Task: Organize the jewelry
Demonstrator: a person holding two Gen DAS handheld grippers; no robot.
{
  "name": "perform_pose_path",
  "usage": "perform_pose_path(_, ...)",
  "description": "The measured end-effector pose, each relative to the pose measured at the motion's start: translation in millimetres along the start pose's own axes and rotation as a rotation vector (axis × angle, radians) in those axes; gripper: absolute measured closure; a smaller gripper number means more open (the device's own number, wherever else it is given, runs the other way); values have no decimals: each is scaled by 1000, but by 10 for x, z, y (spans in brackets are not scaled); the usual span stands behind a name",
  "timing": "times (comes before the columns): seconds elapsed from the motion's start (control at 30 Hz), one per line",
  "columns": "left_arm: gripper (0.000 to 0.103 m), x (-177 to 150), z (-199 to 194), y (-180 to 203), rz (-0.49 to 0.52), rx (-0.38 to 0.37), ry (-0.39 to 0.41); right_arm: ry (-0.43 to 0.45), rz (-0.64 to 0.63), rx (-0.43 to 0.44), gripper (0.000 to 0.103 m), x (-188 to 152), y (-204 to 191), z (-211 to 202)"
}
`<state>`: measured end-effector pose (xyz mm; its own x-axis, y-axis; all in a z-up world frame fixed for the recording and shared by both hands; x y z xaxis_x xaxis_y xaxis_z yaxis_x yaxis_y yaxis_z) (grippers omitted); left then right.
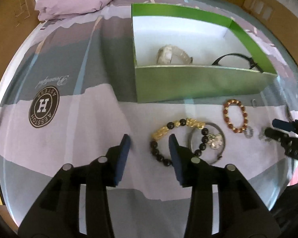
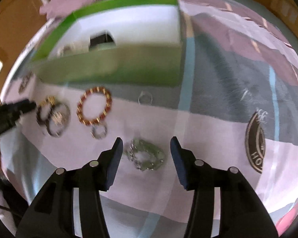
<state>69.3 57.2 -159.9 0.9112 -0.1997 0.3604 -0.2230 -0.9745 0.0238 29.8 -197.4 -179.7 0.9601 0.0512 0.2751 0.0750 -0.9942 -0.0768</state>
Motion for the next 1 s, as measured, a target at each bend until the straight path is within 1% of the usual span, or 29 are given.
perform_pose_path(0.07, 63, 13, 87, -6, -2, 14, -14, 23, -38, -24, 53, 14, -37, 13)
perform_pose_path(0.13, 62, 17, 198, 22, 6, 22, -38, 41, -69, -39, 58, 35, -73, 8)
perform_pose_path(0.17, 58, 22, 234, 34, 18, 35, -38, 38, -81, -46, 64, 31, -88, 25)
perform_pose_path(0.23, 54, 51, 254, 79, 45, 60, -20, 38, -107, -61, 66, 23, -131, 52)
perform_pose_path(0.27, 56, 54, 263, 93, 53, 69, -18, 40, -117, -59, 71, 21, -150, 44)
perform_pose_path(0.3, 61, 58, 260, 101, 52, 65, -14, 44, -121, -38, 79, 24, -180, 31)
perform_pose_path(0.33, 76, 69, 254, 117, 47, 53, -13, 49, -113, -24, 81, 23, -189, 15)
perform_pose_path(0.37, 86, 72, 239, 120, 41, 47, -11, 58, -105, -12, 82, 24, -200, 0)
perform_pose_path(0.4, 86, 81, 224, 115, 37, 48, -10, 75, -98, 5, 86, 37, -210, -37)
perform_pose_path(0.47, 86, 86, 198, 84, 12, 24, -5, 113, -91, 32, 89, 61, -238, -133)
perform_pose_path(0.53, 86, 106, 125, 64, -15, -3, 10, 159, -71, 66, 89, 101, -219, -281)
perform_pose_path(0.63, 86, 157, -93, 58, -30, -43, 61, 240, -46, 123, 89, 166, -211, -546)
perform_pose_path(0.67, 86, 173, -178, 53, -35, -54, 78, 240, -46, 123, 89, 166, -211, -546)
perform_pose_path(0.77, 86, 212, -421, 50, -57, -85, 114, 314, -31, 164, 89, 245, -211, -812)
perform_pose_path(0.83, 86, 254, -601, 87, -56, -101, 140, 341, -37, 187, 89, 308, -255, -967)
perform_pose_path(0.9, 86, 346, -754, 108, -56, -111, 162, 355, -45, 191, 89, 369, -301, -1080)
perform_pose_path(1.0, 86, 561, -966, 132, -59, -129, 200, 368, -31, 222, 89, 621, -377, -1171)
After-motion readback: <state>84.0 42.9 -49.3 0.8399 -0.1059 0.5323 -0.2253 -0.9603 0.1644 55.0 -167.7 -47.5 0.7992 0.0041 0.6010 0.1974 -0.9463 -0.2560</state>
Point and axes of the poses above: each gripper's, at about its wrist camera, not at the fingertips, and z roughly the way its jaws point, y to its right, x to its top, the point moved 8 cm from there along z, roughly the way its jaws point, and after that the axes turned 3 degrees about -y, right-handed, at the moved point
